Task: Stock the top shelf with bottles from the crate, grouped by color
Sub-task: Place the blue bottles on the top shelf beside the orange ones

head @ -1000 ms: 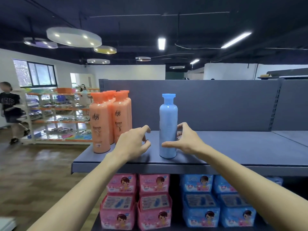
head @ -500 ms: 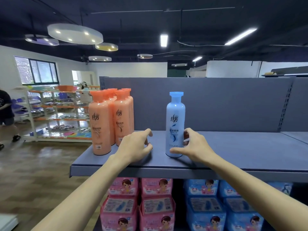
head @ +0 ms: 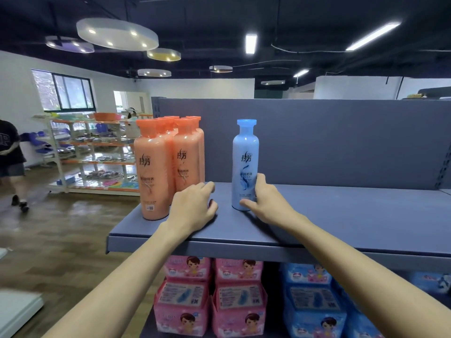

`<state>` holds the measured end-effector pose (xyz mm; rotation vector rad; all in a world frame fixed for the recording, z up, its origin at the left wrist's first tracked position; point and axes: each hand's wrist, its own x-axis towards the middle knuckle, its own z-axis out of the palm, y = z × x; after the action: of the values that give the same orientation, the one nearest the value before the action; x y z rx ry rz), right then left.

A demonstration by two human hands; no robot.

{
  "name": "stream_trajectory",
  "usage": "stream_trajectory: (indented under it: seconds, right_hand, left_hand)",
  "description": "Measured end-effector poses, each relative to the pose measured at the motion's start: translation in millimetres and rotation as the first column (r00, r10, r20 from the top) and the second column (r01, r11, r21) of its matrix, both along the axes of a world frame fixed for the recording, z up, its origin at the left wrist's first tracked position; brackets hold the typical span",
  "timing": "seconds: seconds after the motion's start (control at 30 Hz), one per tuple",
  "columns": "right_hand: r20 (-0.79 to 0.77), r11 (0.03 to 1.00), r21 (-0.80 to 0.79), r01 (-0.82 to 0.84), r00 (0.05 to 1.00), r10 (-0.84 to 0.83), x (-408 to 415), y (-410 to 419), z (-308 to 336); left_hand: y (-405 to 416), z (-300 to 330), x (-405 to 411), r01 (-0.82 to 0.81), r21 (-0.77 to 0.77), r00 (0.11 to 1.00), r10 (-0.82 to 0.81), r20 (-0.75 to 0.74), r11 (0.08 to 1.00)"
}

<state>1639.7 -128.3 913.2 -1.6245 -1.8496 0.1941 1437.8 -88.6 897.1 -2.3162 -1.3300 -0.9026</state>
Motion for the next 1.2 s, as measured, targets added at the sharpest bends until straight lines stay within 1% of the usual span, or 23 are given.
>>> stream_trajectory:
  seconds: [0.2,0.53,0.67,0.83,1.2]
  right_hand:
    - [-0.004,1.000,-0.009,0.026,1.000,-0.026,-26.8,42.7,-0.8]
    - [-0.032,0.996,-0.072,0.054,0.998,-0.057,-53.2,102.9,2.7]
    - [-0.046,0.995,-0.064,0.073,0.996,-0.076,-59.2,120.5,0.8]
    - [-0.056,0.997,-0.020,0.068,0.996,-0.069,-61.9,132.4,-8.5]
    - [-0.080,0.999,-0.002,0.055,0.995,-0.055,-58.8,132.7,-11.1]
  left_hand:
    - [3.4,-1.8,-0.7,0.003,-0.005,0.999,-0.003,0.050,1.000]
    - [5.7,-4.9,-2.0,-0.011,-0.009,0.996,0.011,0.083,1.000]
    - [7.4,-5.4,-1.0,-0.005,-0.008,0.995,0.005,0.095,1.000]
    - [9.1,-7.4,-0.9,0.007,-0.001,0.994,-0.007,0.113,1.000]
    - [6.6,-7.0,-1.2,0.031,0.004,0.991,-0.031,0.130,1.000]
